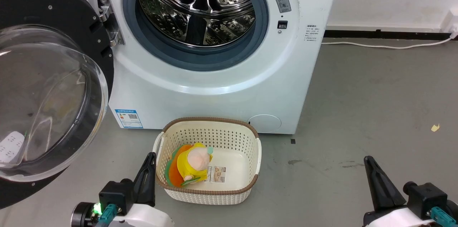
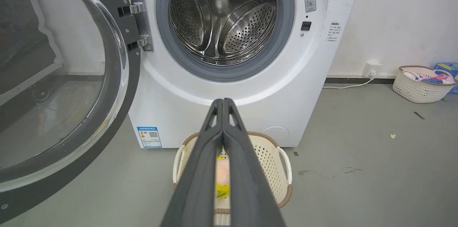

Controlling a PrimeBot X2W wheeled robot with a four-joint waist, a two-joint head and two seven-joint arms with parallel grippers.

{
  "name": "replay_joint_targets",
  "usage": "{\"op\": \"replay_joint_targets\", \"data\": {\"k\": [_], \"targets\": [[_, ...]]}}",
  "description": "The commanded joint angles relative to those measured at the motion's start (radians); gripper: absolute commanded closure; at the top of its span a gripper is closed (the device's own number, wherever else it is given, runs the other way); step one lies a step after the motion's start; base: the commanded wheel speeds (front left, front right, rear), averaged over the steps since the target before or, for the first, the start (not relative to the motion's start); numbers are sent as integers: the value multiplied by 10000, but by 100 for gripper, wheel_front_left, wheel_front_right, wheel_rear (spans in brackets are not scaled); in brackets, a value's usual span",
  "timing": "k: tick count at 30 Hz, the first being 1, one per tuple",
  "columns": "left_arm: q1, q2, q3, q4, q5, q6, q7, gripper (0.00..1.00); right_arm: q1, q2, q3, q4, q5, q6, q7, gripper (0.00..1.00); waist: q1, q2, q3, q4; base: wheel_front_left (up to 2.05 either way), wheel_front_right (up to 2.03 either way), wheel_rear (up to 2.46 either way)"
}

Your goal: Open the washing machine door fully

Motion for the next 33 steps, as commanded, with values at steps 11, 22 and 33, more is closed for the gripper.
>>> {"op": "replay_joint_targets", "data": {"k": [11,22,33], "targets": [[-2,-1,90,-182,192,102,248,100,-185,20,95,-132,-142,4,258,100,0,0,2,-6,0,0,0],[-2,-4,163,-316,310,141,472,100,-240,24,179,-206,-220,4,483,100,0,0,3,-13,0,0,0],[-3,-7,243,-462,439,183,718,100,-300,28,271,-288,-306,5,729,100,0,0,5,-20,0,0,0]]}}
